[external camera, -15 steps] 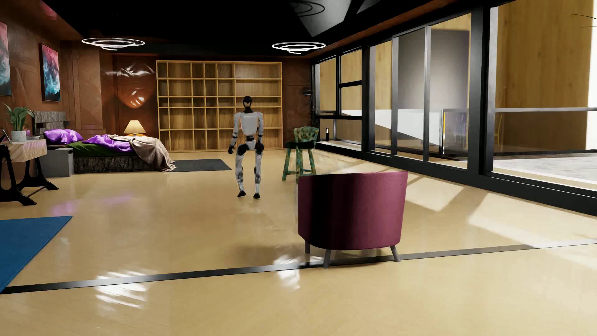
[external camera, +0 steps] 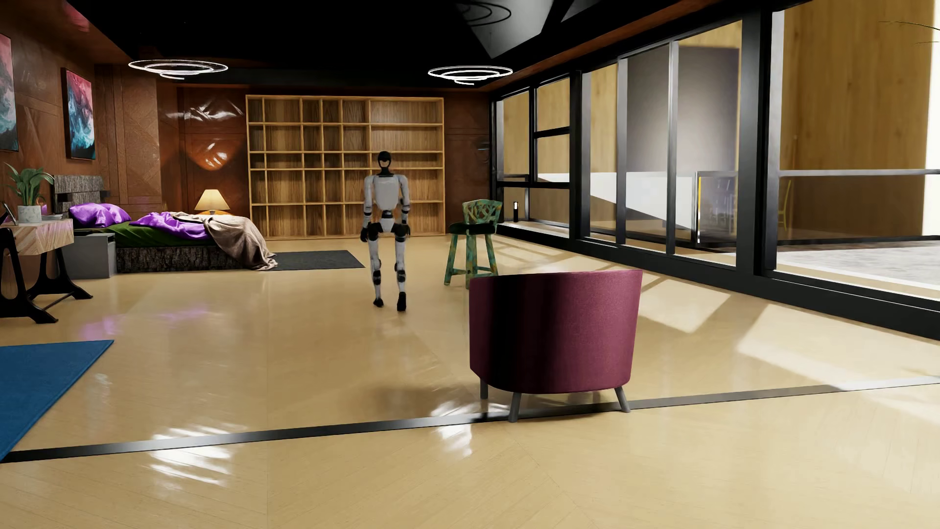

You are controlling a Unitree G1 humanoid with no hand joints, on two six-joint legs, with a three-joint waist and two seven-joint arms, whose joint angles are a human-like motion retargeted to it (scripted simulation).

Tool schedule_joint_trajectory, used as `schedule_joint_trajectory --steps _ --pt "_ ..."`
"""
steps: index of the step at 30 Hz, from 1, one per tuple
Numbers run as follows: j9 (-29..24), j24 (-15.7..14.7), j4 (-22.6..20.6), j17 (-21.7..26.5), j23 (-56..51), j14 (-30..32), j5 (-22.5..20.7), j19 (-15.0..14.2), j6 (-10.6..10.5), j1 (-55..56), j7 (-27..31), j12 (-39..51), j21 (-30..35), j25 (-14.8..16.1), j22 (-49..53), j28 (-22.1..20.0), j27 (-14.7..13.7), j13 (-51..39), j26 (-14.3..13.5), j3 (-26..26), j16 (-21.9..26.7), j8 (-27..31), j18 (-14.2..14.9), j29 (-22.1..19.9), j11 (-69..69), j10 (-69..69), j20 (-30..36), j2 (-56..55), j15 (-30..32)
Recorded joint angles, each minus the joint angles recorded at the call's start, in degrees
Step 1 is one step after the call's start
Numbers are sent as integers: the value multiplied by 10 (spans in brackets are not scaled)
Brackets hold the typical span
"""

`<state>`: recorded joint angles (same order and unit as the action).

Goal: Move towards the armchair

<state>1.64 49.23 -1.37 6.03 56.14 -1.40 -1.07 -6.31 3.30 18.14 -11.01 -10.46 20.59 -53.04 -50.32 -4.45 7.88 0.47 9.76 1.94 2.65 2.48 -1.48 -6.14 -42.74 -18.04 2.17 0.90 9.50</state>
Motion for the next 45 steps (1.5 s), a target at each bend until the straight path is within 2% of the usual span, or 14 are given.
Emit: schedule_joint_trajectory --steps 2,6,10,14,16,18,21,24,26,29,34,39,41,45 --pt "-6 6 -17 47 -19 -47 48 -56 13 -7 -30 20 -4 6 -7 -12 -14 17 -18 1 -8 -2 -10 22 -169 -43 12 -89 70" --pt "-21 19 -44 60 -44 -111 76 -9 28 -71 -61 64 -84 69 -21 -44 26 38 -28 -9 -8 12 -14 -26 -283 -55 20 -239 -72" --pt "-25 9 -43 44 -84 -155 76 45 19 -131 -48 105 -109 97 12 -40 16 60 -56 -36 16 -19 -8 -42 -45 -40 54 -310 -165" --pt "-20 -11 -45 2 -81 -168 55 32 6 -198 -29 129 -121 85 38 -38 27 79 -62 -55 38 -44 4 -55 278 10 94 -308 -72" --pt "-19 -21 -43 -17 -64 -167 43 57 1 -230 -15 130 -122 72 41 -40 39 86 -51 -60 38 -35 9 -56 305 16 99 -301 -25" --pt "-18 -35 -29 -32 -35 -147 32 67 -8 -261 -1 115 -115 56 39 -49 46 87 -38 -64 34 -37 19 -43 281 3 87 -279 20" --pt "-15 -44 12 -43 6 -32 8 91 -31 -264 16 76 -112 37 20 -37 44 73 -15 -64 28 -59 44 -9 251 -73 69 -237 -36" --pt "-17 -4 70 -46 -8 106 -12 99 -48 -179 34 54 -115 32 21 42 16 60 -42 -59 63 -90 64 -21 223 -286 106 -196 -99" --pt "-24 3 132 -44 -15 187 -30 102 -62 -94 45 44 -100 24 40 37 3 40 -39 -51 82 -117 101 -30 204 -442 91 -167 -140" --pt "-32 -35 148 -28 -9 56 -52 102 -76 26 78 27 -93 15 65 -36 -8 -3 -9 -35 66 -144 82 -52 191 -533 32 -115 -188" --pt "-27 -51 121 -6 -44 -50 -61 95 -69 119 27 9 -93 38 79 -33 -29 -73 -11 -11 56 -144 58 -90 209 -236 14 -40 -223" --pt "-12 -34 54 -4 -80 0 -66 85 -49 117 46 6 -64 61 41 -11 -42 -93 6 -1 33 -124 128 -92 258 73 -1 44 -231" --pt "-5 -24 33 -1 -81 78 -54 79 -38 98 55 -1 -47 53 27 -6 -37 -75 9 2 20 -108 42 -91 259 53 -7 80 -212" --pt "15 -8 -10 -4 -34 45 8 36 1 31 32 -7 -35 49 -9 -1 9 -4 12 0 -1 -84 14 -50 129 28 -16 74 -54"
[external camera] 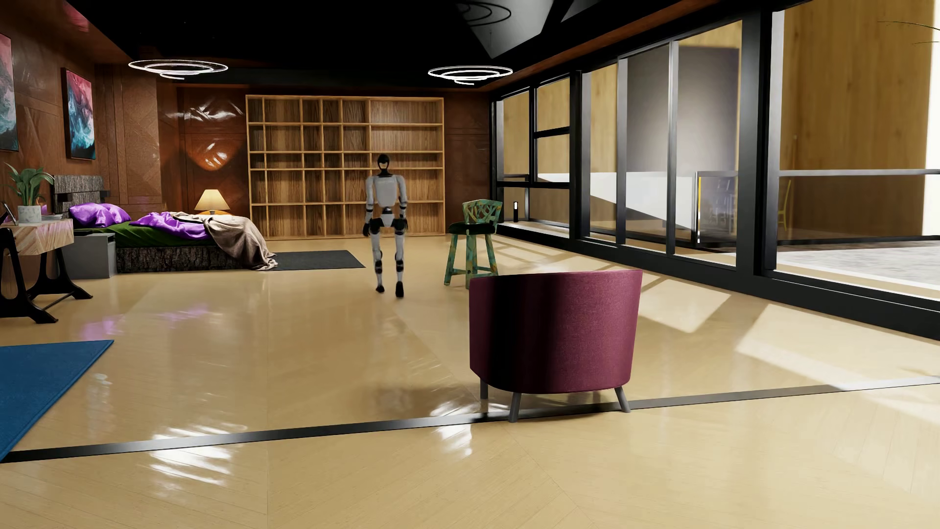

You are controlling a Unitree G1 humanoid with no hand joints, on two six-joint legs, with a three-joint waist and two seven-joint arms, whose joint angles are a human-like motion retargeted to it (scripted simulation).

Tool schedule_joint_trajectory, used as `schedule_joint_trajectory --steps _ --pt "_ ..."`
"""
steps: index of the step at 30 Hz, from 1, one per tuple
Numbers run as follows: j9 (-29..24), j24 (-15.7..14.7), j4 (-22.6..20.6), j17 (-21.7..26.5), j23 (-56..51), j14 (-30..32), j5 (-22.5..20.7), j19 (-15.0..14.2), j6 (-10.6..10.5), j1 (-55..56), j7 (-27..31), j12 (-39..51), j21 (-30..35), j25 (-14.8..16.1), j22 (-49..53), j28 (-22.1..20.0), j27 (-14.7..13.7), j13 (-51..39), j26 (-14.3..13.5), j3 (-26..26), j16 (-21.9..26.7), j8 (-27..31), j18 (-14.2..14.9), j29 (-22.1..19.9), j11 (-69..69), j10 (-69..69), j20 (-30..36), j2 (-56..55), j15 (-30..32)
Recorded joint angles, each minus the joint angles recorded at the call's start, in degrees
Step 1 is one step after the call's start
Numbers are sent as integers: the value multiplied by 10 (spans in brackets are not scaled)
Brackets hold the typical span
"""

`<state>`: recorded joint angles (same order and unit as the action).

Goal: Move towards the armchair

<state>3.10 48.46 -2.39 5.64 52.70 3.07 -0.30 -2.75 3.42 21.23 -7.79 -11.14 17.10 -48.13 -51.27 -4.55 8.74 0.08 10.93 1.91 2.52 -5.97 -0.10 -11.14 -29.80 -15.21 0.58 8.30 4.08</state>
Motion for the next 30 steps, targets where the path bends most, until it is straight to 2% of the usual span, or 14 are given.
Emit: schedule_joint_trajectory --steps 4,6,7,8,11,16,18,21,22,24,25,27,29,30 --pt "-8 20 -44 80 2 -91 73 -107 30 -39 -43 38 83 -40 -16 -14 -55 38 -38 -6 -12 59 -27 134 -347 -66 15 -182 176" --pt "-16 33 -62 91 -2 -124 56 -112 40 -78 -64 59 57 -24 -15 -34 -30 51 -46 -6 -15 114 -29 119 -427 -72 31 -271 119" --pt "-19 38 -68 86 -6 -138 60 -102 43 -95 -66 75 27 -7 -19 -38 -9 60 -43 -9 -14 126 -29 89 -429 -76 35 -306 67" --pt "-22 37 -73 76 -17 -150 63 -70 45 -112 -62 91 -6 14 -21 -37 9 71 -40 -15 -12 132 -30 58 -407 -80 33 -337 2" --pt "-24 22 -78 48 -50 -171 63 -1 42 -163 -37 129 -53 53 1 -43 12 93 -50 -42 -1 120 -29 21 -222 -69 28 -391 -101" --pt "-21 -9 -83 20 -53 -184 60 -16 32 -250 1 151 -45 26 45 -46 0 98 -82 -64 25 23 -23 36 163 -17 75 -376 -15" --pt "-19 -39 -79 6 -35 -184 53 39 25 -281 15 146 -40 15 45 -38 3 95 -73 -67 23 -3 -15 43 169 -16 76 -363 40" --pt "-12 -58 -45 -14 7 -130 28 67 2 -310 30 118 -34 -8 29 -41 13 84 -42 -68 23 -17 12 62 144 -65 71 -321 43" --pt "-10 -55 -29 -19 16 -86 14 79 -8 -304 33 105 -37 -12 20 -33 15 78 -30 -67 24 -21 37 69 135 -103 71 -306 24" --pt "-9 -37 6 -29 13 6 -17 92 -26 -256 50 84 -47 -14 10 9 3 65 -28 -67 41 -28 121 72 108 -236 86 -287 -16" --pt "-11 -23 22 -33 2 53 -33 96 -34 -218 52 76 -51 -13 10 31 -7 59 -36 -67 56 -32 142 66 91 -327 93 -279 -37" --pt "-17 -6 75 -40 -15 131 -69 97 -52 -126 44 67 -61 -12 7 35 -27 41 -30 -71 78 -38 143 41 66 -497 94 -263 -76" --pt "-22 -7 109 -45 -19 30 -106 99 -71 -40 79 59 -74 -12 1 7 -29 13 1 -66 81 -22 133 15 61 -583 73 -237 -102" --pt "-23 -10 125 -46 -18 -15 -122 100 -78 -6 82 53 -79 -13 0 -4 -25 -4 11 -62 77 -3 104 8 61 -583 62 -224 -112"
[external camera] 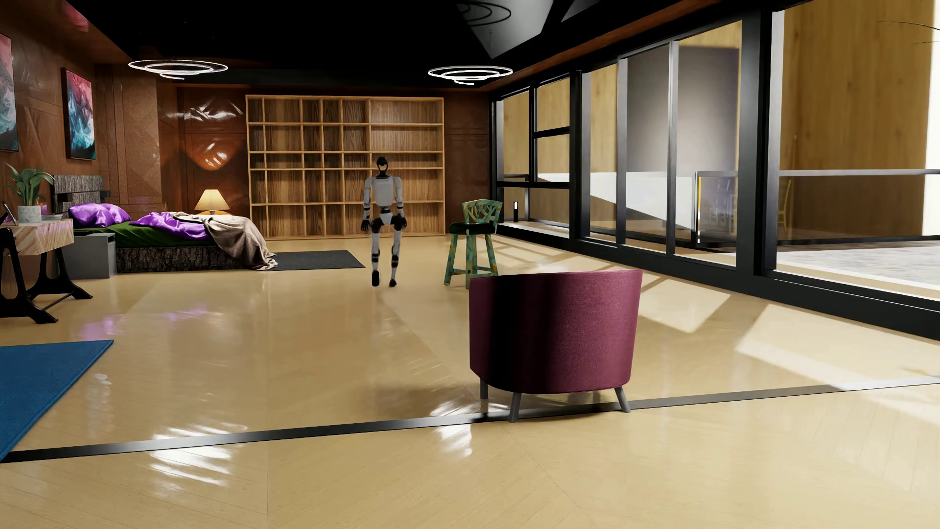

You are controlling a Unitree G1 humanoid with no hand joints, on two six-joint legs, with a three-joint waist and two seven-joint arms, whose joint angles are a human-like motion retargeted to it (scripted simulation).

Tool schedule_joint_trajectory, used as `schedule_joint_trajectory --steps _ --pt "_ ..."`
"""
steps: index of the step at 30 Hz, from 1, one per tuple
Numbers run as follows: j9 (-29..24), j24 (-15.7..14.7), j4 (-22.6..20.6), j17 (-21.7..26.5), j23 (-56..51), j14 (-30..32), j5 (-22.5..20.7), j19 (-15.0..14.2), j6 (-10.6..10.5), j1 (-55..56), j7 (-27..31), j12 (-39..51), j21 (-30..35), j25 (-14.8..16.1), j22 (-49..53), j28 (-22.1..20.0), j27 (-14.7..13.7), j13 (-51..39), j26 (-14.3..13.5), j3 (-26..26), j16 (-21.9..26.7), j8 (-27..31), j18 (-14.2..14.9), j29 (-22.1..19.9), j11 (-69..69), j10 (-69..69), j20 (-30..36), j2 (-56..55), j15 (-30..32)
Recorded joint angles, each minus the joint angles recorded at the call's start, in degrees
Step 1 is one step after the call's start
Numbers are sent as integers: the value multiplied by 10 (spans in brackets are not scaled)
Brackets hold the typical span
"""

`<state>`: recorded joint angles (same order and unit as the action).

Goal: Move towards the armchair

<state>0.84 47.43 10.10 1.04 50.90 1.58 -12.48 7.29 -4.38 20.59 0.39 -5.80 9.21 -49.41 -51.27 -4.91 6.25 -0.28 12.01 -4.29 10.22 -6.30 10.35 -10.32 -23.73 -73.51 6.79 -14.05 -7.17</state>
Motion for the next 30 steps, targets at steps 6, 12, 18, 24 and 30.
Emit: schedule_joint_trajectory --steps 6,12,18,24,30 --pt "0 -16 -111 -1 -3 -113 -49 -2 -1 79 228 -18 44 -11 43 -6 -28 -71 -18 41 -9 169 5 7 -14 342 -31 56 -50" --pt "1 0 -98 10 21 -44 -30 0 31 10 196 3 54 9 55 -16 3 -26 -25 40 -26 260 -15 3 -36 510 -22 98 -31" --pt "-5 -30 -112 102 45 -78 -14 -94 88 -47 41 26 148 -32 47 -71 -26 26 -75 50 -49 296 -64 106 -283 516 -59 -1 112" --pt "-6 -8 -61 106 -55 -99 -14 -215 105 -78 -112 30 49 40 -1 -59 13 34 -48 49 -57 313 -77 30 -293 487 -61 0 110" --pt "8 5 -14 69 -92 -82 319 -82 107 -135 -261 11 59 18 10 -29 2 24 -50 52 -25 -165 -62 25 -69 537 -7 31 -26"
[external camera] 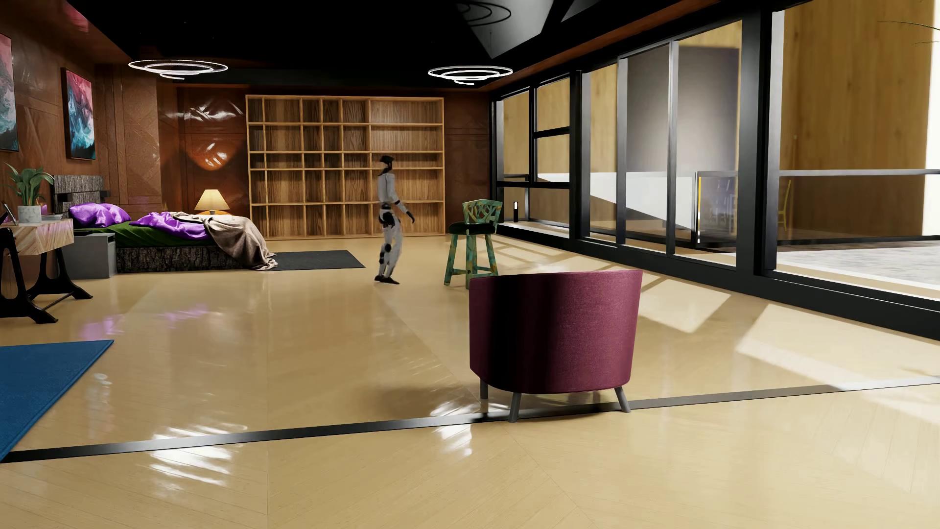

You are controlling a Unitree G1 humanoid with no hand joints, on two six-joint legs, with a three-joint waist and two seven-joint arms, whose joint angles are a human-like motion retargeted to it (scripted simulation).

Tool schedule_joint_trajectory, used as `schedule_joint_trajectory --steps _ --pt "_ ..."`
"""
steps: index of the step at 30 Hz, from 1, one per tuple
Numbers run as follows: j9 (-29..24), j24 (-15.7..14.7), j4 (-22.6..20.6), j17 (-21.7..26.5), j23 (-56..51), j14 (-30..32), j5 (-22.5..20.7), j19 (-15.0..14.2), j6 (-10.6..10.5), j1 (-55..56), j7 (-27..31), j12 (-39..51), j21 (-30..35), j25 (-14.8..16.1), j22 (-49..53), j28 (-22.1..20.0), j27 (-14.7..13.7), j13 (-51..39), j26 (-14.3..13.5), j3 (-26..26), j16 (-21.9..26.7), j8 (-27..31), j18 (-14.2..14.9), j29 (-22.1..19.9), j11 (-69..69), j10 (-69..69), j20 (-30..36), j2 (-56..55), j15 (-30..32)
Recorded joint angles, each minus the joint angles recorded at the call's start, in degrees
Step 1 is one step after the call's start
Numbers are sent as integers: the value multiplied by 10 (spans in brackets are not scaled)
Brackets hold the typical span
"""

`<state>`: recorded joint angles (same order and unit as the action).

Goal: Move towards the armchair

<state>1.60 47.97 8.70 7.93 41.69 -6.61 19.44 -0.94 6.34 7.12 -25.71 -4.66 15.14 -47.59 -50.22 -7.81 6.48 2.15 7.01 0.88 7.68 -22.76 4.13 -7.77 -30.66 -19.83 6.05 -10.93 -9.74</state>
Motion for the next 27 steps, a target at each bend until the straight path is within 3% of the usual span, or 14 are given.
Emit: schedule_joint_trajectory --steps 1,2,3,6,10,12,14,15,17,19,21,23,25,27 --pt "4 -10 4 -9 7 4 17 -17 1 -10 -23 -6 6 -10 7 1 9 -3 8 -1 4 -100 7 0 49 11 -4 24 22" --pt "7 -22 10 -14 16 6 18 -49 0 -19 -46 -11 12 -17 14 -2 16 -7 15 -4 7 -144 15 1 81 17 -11 35 56" --pt "9 -33 16 -17 26 9 6 -43 0 -31 -70 -17 19 -21 21 -7 21 -10 21 -8 9 -147 24 3 105 23 -19 37 54" --pt "13 -50 42 -20 53 30 -43 -34 -5 -70 -134 -24 25 -13 20 -19 17 -4 31 -20 19 -85 53 5 149 35 -20 38 47" --pt "17 -25 126 -23 101 54 -117 -2 -18 -88 -187 3 9 10 -12 -4 20 18 35 -35 34 -21 91 13 157 -32 7 35 27" --pt "9 -28 217 -34 142 67 -166 19 -30 -68 -190 7 13 0 2 -11 36 9 22 -38 42 15 68 10 127 -151 -2 24 0" --pt "-6 -36 315 -48 165 50 -228 38 -52 -41 -172 9 22 -12 29 -14 42 -1 14 -35 48 51 -17 11 106 -278 -4 26 -20" --pt "-14 -40 325 -49 171 15 -258 47 -63 -8 -117 7 24 -15 45 -18 40 -7 10 -29 46 77 -34 10 103 -322 -6 32 -24" --pt "-23 -49 275 -53 172 -17 -298 60 -78 60 5 -4 4 1 68 -26 47 -14 6 -18 31 139 -13 9 94 -356 -12 43 -29" --pt "-27 -51 195 -63 128 -45 -321 69 -86 103 86 -14 -62 58 78 -12 44 -7 -2 -12 16 201 -21 28 86 -325 -7 52 -30" --pt "-31 -33 83 -65 45 -59 -337 77 -90 147 191 -12 -110 96 80 7 -3 10 -8 -7 9 262 -23 30 87 -269 10 67 -29" --pt "-35 -17 -30 -60 -36 -43 -347 85 -90 181 295 -13 -119 68 77 16 -75 21 -5 -8 3 318 -6 -62 93 -201 23 85 -27" --pt "-39 -11 -69 -71 -84 5 -357 94 -90 210 284 -23 -127 64 74 24 -127 24 -4 -16 8 361 0 -154 100 -119 36 100 -24" --pt "-42 -8 -90 -74 -105 50 -366 106 -89 223 252 -31 -119 69 65 31 -144 18 -2 -24 18 395 34 -143 109 -13 50 118 -20"
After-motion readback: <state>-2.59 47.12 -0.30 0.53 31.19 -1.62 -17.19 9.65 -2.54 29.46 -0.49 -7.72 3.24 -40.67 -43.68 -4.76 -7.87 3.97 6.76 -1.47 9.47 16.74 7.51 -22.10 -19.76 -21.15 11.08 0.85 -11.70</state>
